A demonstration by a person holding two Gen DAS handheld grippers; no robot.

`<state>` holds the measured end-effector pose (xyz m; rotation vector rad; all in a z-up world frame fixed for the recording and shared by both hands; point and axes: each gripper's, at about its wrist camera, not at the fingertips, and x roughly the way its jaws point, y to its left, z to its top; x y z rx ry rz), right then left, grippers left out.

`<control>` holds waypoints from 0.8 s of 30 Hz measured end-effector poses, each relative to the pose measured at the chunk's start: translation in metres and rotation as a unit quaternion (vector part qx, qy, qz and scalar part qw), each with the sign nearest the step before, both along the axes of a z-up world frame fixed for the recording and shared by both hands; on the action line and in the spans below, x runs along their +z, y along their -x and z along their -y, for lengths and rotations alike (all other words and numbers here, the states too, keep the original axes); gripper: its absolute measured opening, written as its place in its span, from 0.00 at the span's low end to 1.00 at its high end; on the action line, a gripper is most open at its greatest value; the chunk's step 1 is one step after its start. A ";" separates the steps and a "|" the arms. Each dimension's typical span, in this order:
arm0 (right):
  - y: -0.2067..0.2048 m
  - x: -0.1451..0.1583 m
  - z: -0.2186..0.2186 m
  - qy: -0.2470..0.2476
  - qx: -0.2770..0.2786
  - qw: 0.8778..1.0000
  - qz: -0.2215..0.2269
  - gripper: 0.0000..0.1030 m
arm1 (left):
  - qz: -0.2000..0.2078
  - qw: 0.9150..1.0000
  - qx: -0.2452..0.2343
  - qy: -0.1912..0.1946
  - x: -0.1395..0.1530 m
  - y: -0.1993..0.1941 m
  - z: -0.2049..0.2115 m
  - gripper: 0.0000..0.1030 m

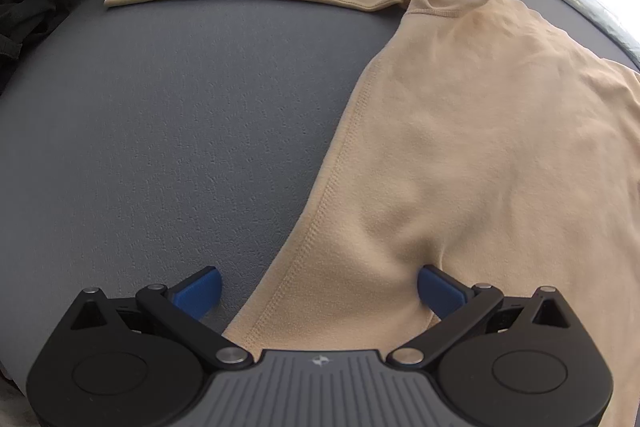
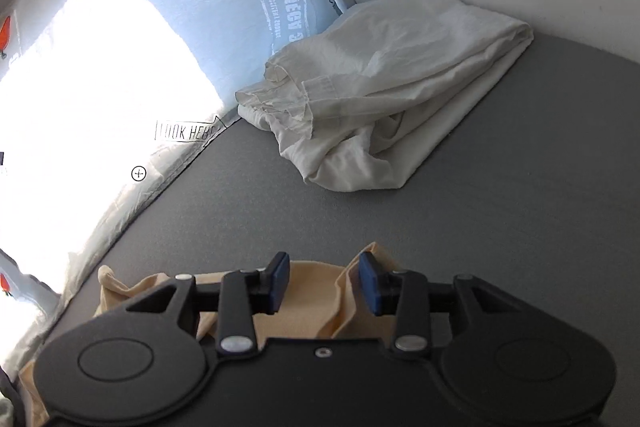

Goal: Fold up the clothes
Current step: 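Grasp the sleeve cuff nearest the right tool with the right tool, then lift the sleeve with the right tool and lay it across the shirt body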

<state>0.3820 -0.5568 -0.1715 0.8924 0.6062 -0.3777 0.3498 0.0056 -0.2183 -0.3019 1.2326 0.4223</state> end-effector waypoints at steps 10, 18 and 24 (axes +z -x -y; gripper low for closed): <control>-0.010 -0.029 0.020 -0.249 -0.139 0.957 0.053 0.43 | 0.000 1.000 0.001 0.000 0.002 0.001 -0.003 1.00; -0.019 -0.072 0.022 -0.382 -0.187 0.905 -0.003 0.35 | -0.002 1.000 0.003 0.002 0.003 0.001 -0.005 1.00; -0.036 -0.073 0.024 -0.381 -0.193 0.904 -0.031 0.05 | -0.002 1.000 0.005 0.002 0.003 -0.001 -0.007 1.00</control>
